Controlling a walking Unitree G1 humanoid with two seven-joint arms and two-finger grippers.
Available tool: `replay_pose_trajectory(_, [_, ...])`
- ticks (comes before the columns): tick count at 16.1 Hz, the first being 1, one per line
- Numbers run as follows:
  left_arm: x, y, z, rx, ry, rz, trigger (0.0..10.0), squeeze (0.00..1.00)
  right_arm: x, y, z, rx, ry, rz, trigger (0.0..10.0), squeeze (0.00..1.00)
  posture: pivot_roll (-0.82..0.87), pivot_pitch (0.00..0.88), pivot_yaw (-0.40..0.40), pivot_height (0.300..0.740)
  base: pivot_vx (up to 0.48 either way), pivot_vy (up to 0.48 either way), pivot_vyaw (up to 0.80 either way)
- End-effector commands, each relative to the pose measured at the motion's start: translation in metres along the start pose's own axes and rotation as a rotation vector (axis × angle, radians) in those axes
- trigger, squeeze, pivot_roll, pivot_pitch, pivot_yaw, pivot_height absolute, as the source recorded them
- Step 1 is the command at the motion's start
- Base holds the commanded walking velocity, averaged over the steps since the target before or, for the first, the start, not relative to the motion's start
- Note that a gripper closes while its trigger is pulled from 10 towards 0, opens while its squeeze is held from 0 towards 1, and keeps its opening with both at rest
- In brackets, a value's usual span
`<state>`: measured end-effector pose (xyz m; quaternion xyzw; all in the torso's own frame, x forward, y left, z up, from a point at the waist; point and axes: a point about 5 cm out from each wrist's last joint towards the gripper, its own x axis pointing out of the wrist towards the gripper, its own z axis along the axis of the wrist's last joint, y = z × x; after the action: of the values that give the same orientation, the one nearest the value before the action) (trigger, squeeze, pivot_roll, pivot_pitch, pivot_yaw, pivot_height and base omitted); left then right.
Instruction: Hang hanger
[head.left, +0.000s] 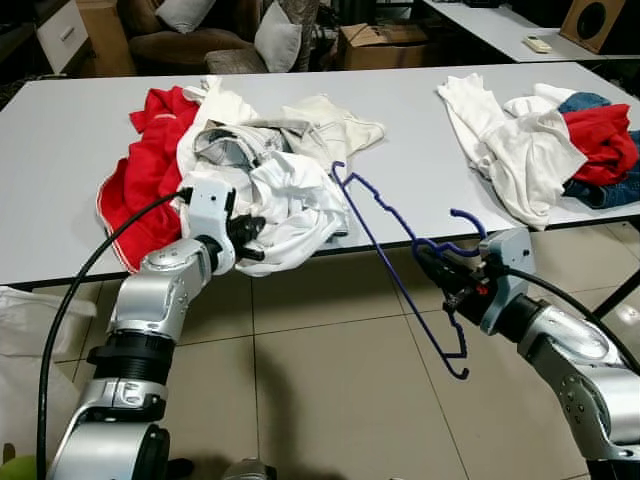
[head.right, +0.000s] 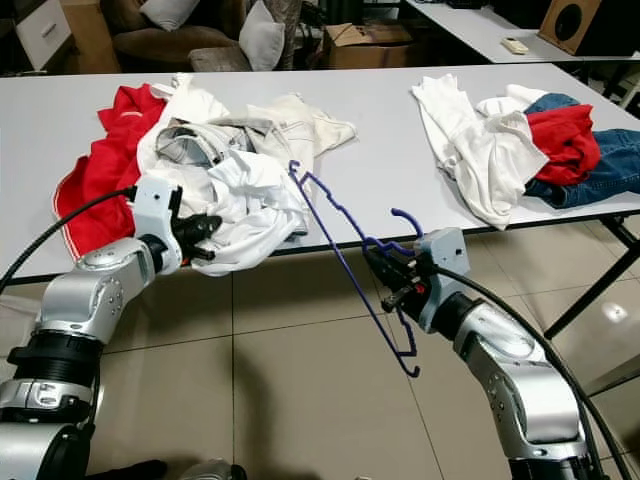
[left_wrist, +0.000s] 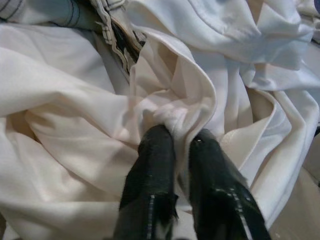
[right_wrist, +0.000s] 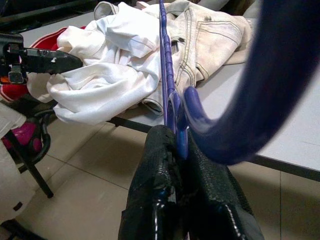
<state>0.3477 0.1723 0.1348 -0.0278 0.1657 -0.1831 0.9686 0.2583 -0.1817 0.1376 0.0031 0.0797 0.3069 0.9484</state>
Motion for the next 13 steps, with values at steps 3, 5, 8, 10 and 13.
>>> replay_pose_trajectory(3, [0.001, 0.003, 0.003, 0.006, -0.015, 0.014, 0.0, 0.00, 0.000, 0.004, 0.006, -0.025, -0.030, 0.018, 10.0, 0.00, -0.09, 0.000, 0.001, 0.740, 0.000, 0.000, 0.00])
replay_pose_trajectory(5, [0.000, 0.006, 0.007, 0.064, -0.022, 0.026, 0.0, 0.00, 0.000, 0.005, 0.007, -0.026, -0.032, 0.025, 10.0, 0.00, -0.09, 0.000, 0.001, 0.740, 0.000, 0.000, 0.00])
replay_pose_trajectory(8, [-0.006, 0.012, 0.029, 0.292, -0.066, 0.065, 0.0, 0.00, -0.002, 0.013, 0.010, -0.041, -0.043, 0.104, 10.0, 0.00, -0.09, 0.000, 0.002, 0.740, 0.000, 0.000, 0.00])
replay_pose_trajectory(10, [-0.015, 0.014, 0.061, 0.613, -0.115, 0.083, 0.0, 0.00, -0.003, 0.025, 0.013, -0.051, -0.054, 0.192, 10.0, 0.00, -0.09, 0.000, 0.005, 0.740, 0.000, 0.000, 0.00])
replay_pose_trajectory(13, [-0.026, 0.006, 0.103, 0.935, -0.214, 0.055, 0.0, 0.00, 0.003, 0.028, 0.016, -0.060, -0.060, 0.209, 10.0, 0.00, -0.09, 0.000, 0.006, 0.740, 0.000, 0.000, 0.00])
